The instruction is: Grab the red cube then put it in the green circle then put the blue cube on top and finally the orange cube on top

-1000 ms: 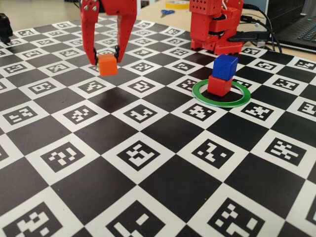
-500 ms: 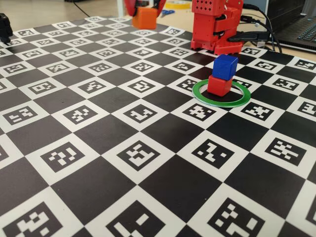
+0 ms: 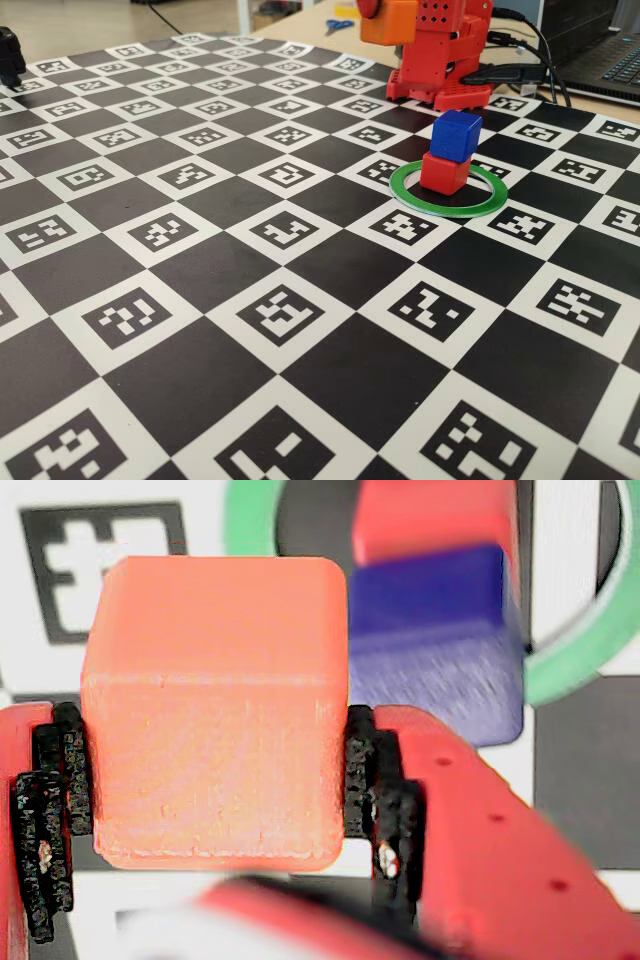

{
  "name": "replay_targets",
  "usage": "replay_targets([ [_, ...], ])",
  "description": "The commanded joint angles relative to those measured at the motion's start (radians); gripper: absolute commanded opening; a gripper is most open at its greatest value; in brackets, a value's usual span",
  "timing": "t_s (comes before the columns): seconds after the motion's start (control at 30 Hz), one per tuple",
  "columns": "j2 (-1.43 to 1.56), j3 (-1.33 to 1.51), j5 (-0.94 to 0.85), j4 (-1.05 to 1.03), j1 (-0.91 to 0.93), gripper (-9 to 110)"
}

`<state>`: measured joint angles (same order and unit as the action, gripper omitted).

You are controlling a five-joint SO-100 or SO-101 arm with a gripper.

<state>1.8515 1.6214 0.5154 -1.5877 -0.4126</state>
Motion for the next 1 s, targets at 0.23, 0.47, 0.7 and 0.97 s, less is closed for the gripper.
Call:
replay_targets([
  [0.23, -0.078, -0.163, 0.055, 0.023, -0.135, 6],
  [0.47, -0.121, -0.143, 0.064, 0.055, -0.207, 6],
  [0.7, -0.127, -0.063, 0.057, 0.109, -0.209, 6],
  [0.97, -0.138, 0.018, 0.046, 0.153, -0.196, 6],
])
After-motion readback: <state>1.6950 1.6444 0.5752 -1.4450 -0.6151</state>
